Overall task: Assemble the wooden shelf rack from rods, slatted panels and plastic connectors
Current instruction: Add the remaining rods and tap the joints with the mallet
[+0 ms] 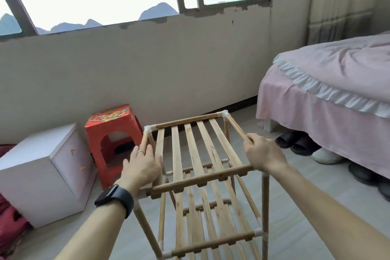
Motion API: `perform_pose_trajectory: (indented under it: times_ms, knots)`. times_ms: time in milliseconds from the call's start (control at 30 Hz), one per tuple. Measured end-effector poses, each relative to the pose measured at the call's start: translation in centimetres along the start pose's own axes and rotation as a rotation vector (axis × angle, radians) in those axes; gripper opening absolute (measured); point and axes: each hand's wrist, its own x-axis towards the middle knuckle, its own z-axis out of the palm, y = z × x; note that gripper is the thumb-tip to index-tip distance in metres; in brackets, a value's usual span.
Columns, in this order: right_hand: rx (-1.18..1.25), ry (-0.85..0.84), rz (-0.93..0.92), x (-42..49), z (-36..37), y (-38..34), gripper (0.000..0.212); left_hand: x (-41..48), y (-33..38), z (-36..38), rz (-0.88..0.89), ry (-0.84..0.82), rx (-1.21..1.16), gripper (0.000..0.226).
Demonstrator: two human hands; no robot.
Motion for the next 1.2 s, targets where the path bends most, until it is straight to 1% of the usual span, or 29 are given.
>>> perform_pose_trajectory:
  times_ms: [67, 133, 200, 267, 333, 367, 433, 500, 600, 667, 767, 867, 967, 1033, 1133, 1200]
  knots:
    - [0.196, 0.010, 0.032, -0.4, -0.1, 0.8, 0.030, -0.8, 3.7, 0.0, 0.131, 0.059, 0.043, 0.064]
    - [0.480, 0.019, 0.116, -1.8, 0.0, 2.6, 0.033, -2.7, 8.5, 0.6, 0.328, 0.090, 0.028, 0.063]
    - [0.631, 0.055, 0.232, -4.4, 0.5, 6.1, 0.033, -5.6, 13.5, 2.0, 0.544, 0.135, 0.010, 0.061]
    - [0.626, 0.075, 0.362, -7.8, 1.3, 11.4, 0.028, -8.8, 18.0, 4.3, 0.790, 0.246, -0.002, 0.056]
    - [0.546, 0.086, 0.529, -11.9, 2.2, 17.6, 0.022, -11.9, 21.8, 7.9, 1.037, 0.318, -0.056, 0.049]
    - [0.492, 0.084, 0.623, -14.2, 2.6, 20.7, 0.024, -13.3, 23.2, 10.3, 1.132, 0.306, -0.080, 0.046]
    - [0.364, 0.045, 0.795, -18.8, 3.1, 26.4, 0.034, -15.5, 25.3, 15.4, 1.219, 0.149, -0.089, 0.044]
    - [0.219, -0.047, 0.928, -22.9, 3.6, 31.1, 0.042, -16.8, 26.6, 21.1, 1.198, -0.070, -0.039, 0.048]
    - [0.032, -0.188, 1.063, -27.4, 4.9, 36.4, 0.046, -17.1, 27.1, 29.8, 1.076, -0.369, 0.090, 0.051]
    - [-0.020, -0.242, 1.110, -29.3, 6.2, 39.0, 0.049, -16.9, 26.5, 35.4, 0.983, -0.518, 0.155, 0.051]
    - [-0.141, -0.364, 1.167, -31.0, 8.4, 41.8, 0.061, -17.0, 24.7, 42.2, 0.855, -0.710, 0.220, 0.053]
    - [-0.235, -0.492, 1.166, -32.3, 10.6, 43.6, 0.056, -17.7, 22.5, 46.8, 0.754, -0.886, 0.275, 0.055]
    - [-0.320, -0.595, 1.142, -32.8, 12.1, 44.4, 0.042, -18.1, 20.8, 49.3, 0.743, -0.974, 0.371, 0.051]
    - [-0.313, -0.604, 1.139, -32.3, 12.6, 44.4, 0.035, -17.9, 20.5, 49.6, 0.740, -1.001, 0.405, 0.049]
    - [-0.208, -0.503, 1.101, -30.4, 12.6, 43.3, 0.027, -16.5, 21.1, 48.2, 0.659, -1.042, 0.340, 0.050]
    - [-0.091, -0.375, 1.048, -28.4, 11.6, 41.7, 0.029, -15.3, 22.2, 45.8, 0.639, -0.988, 0.309, 0.051]
